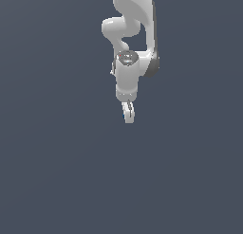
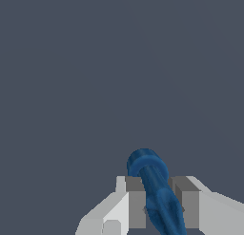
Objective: Pick up the object and move it to a goal position.
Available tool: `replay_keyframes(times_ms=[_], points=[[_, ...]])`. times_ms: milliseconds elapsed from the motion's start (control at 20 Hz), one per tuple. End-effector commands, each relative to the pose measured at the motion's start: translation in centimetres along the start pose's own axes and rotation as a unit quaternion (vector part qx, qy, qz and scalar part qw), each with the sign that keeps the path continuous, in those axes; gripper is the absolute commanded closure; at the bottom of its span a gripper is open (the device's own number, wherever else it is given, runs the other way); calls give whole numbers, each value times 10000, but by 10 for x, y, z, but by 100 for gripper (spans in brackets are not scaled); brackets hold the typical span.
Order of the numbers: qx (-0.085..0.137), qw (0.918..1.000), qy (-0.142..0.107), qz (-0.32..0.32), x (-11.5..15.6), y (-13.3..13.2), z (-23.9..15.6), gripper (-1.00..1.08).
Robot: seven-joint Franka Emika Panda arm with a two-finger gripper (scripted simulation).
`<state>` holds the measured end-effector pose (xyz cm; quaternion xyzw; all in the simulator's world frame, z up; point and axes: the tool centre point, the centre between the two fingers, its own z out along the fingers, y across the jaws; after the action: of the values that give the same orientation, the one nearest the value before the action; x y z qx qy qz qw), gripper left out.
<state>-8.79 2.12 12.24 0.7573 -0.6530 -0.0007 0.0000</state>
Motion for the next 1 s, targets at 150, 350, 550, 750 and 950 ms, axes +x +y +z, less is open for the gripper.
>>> replay_keyframes(times_ms=[150, 350, 550, 750, 950], points=[[3, 10000, 10, 4, -21, 7, -53, 108], [5, 10000, 21, 6, -38, 13, -95, 108], [7, 10000, 29, 7, -55, 18, -137, 108], [7, 10000, 29, 7, -71, 22, -175, 108], [7, 10000, 23, 1, -85, 25, -208, 108]])
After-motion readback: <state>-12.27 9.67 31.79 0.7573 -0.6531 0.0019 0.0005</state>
